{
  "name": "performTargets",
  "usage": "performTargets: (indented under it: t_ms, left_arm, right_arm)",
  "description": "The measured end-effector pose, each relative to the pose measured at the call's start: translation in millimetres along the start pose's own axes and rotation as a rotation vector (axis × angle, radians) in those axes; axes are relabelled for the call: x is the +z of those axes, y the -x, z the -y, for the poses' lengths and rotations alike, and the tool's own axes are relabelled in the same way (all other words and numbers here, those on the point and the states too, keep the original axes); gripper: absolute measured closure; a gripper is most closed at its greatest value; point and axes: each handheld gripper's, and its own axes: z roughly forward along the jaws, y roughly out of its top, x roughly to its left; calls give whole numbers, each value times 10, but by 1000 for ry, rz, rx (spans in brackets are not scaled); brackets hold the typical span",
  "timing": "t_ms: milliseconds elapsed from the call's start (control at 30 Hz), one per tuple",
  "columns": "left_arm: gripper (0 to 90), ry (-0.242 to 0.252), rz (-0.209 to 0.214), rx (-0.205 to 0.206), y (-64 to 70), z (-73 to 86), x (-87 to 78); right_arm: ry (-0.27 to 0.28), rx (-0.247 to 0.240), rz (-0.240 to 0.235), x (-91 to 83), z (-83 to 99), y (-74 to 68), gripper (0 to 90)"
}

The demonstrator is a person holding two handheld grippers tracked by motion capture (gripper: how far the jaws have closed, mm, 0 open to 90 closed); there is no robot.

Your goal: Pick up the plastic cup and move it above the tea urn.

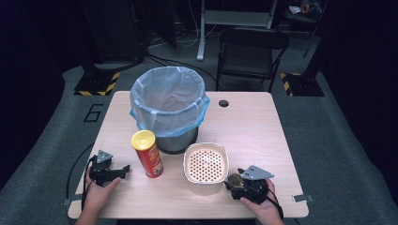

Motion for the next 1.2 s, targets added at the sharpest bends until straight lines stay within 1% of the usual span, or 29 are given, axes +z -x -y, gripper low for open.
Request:
performTargets:
  t_ms: [33, 67, 100, 133, 233, 333, 467, 500, 533, 567, 633, 667, 700, 767, 833, 900, 967, 1033, 1067, 1100, 1167, 1200]
  left_arm:
    - [117, 0, 0, 0, 0, 0, 0]
    - [117, 0, 0, 0, 0, 0, 0]
    - [117, 0, 0, 0, 0, -1, 1]
    - [117, 0, 0, 1, -1, -1, 1]
    - [117, -1, 1, 1, -1, -1, 1]
    - [117, 0, 0, 1, -1, -1, 1]
    - [117, 0, 0, 1, -1, -1, 1]
    - [117, 9, -5, 1, 1, 2, 7]
    - [117, -2, 1, 2, -2, -2, 0]
    - [117, 0, 0, 1, -1, -1, 1]
    - [117, -1, -1, 4, -2, -2, 0]
    - [117, 7, -3, -1, 2, 1, 6]
    - [117, -2, 1, 2, -2, -2, 0]
    - [117, -1, -1, 5, -3, -2, 0]
    - [117, -1, -2, 5, -3, -2, 0]
    - [117, -1, 0, 3, -2, -1, 1]
    - [117, 3, -1, 0, 0, 0, 3]
    - [117, 0, 0, 2, -1, -1, 1]
    - [117, 9, -3, -1, 2, 2, 8]
    - [117, -3, 1, 2, -2, -2, -1]
    - [117, 9, -3, -1, 2, 2, 8]
    - [117, 4, -2, 1, 0, 0, 5]
  right_arm:
    - [4, -4, -6, -1, 0, 8, 264]
    - [7, 2, -6, -4, 1, 4, 268]
    - [9, -9, -2, -3, -1, 8, 274]
    - [9, -8, 7, -13, 0, -4, 279]
    - [13, -18, 8, -19, 2, -3, 283]
    - [10, -16, 7, -27, 4, 8, 294]
    - [10, -28, -4, -29, 10, 26, 305]
    - [9, -20, -5, -30, 11, 26, 307]
    - [13, -22, -7, -26, 12, 33, 309]
    - [9, -24, -10, -32, 11, 42, 311]
    - [9, -10, -19, -35, 15, 49, 316]
    - [7, -14, -22, -38, 12, 60, 317]
    - [6, -13, -24, -41, 9, 66, 318]
    - [1, -17, -28, -54, 0, 86, 321]
    - [-4, -8, -46, -85, -19, 114, 323]
    - [-1, -15, -78, -128, -59, 184, 326]
    - [-9, -19, -95, -160, -119, 252, 327]
    - [-12, -20, -98, -202, -213, 337, 328]
    - [-8, -24, -98, -224, -268, 382, 328]
    - [-2, -28, -97, -246, -325, 424, 327]
    - [7, -35, -91, -286, -440, 511, 328]
    - [13, -39, -89, -300, -510, 565, 327]
